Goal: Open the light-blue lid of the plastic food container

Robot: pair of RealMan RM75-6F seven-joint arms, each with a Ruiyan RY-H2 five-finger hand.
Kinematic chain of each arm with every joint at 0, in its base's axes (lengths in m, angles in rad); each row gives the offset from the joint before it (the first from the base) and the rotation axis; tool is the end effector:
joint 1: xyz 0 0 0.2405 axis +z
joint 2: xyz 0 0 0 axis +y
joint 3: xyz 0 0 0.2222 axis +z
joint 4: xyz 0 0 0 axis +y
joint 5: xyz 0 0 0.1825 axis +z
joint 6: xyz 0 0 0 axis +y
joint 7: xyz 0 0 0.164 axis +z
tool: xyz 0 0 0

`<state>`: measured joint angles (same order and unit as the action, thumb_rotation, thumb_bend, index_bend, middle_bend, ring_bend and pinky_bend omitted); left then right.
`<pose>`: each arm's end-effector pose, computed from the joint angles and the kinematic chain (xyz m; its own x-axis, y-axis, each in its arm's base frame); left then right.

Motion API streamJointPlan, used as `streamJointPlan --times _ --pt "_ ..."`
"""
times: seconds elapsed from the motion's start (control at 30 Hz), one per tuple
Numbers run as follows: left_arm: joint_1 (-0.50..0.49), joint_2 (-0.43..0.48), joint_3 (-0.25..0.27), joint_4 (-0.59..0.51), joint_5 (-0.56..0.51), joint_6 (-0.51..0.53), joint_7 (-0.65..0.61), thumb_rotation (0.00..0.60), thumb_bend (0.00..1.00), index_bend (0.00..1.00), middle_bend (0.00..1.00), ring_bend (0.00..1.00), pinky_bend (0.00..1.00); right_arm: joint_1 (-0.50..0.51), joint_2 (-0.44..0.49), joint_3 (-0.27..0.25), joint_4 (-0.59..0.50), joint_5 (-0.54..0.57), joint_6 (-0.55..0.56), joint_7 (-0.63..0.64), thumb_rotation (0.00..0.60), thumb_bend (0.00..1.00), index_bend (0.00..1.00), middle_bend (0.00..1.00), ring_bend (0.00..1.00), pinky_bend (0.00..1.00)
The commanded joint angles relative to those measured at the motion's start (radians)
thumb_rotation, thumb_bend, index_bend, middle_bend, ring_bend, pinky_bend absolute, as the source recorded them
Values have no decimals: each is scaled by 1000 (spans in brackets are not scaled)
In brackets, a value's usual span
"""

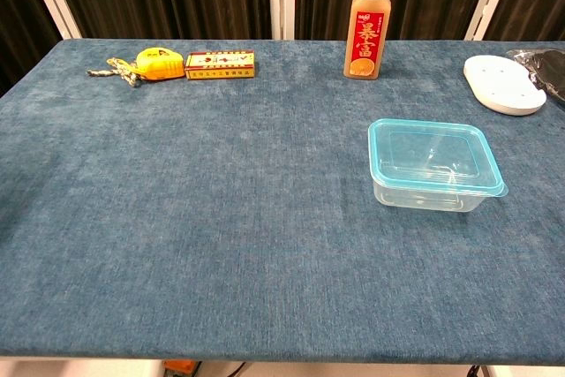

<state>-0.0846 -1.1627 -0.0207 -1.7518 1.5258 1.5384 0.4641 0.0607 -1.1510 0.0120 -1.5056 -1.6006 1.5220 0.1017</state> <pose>-0.2370 0.1883 0.1505 0.6362 -0.0246 0.7712 0.7704 -0.0337 -0.6366 -0.2760 -0.1831 0.1621 0.3767 -0.0167 0.9262 -0.9238 -0.0813 0.3742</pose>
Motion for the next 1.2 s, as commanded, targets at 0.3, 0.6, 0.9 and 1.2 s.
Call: streamJointPlan --times 0.3,0.6,0.9,1.2 --pt "-6 -8 -5 8 -6 -16 -7 600 0 0 0 0 0 28 -8 8 -13 -3 -35 -19 600 21 0 35 0 35" --pt "-29 -18 -10 -5 -9 -52 25 600 0 0 0 0 0 112 -75 30 27 25 -161 -36 600 21 0 24 0 35" --pt "-71 -32 -22 -15 -31 -117 43 600 0 0 0 0 0 236 -190 56 105 41 -315 -13 600 21 0 18 0 13" --pt "-102 -40 -31 -14 -55 -159 41 600 0 0 0 0 0 379 -356 102 222 40 -422 -17 600 21 0 13 0 0"
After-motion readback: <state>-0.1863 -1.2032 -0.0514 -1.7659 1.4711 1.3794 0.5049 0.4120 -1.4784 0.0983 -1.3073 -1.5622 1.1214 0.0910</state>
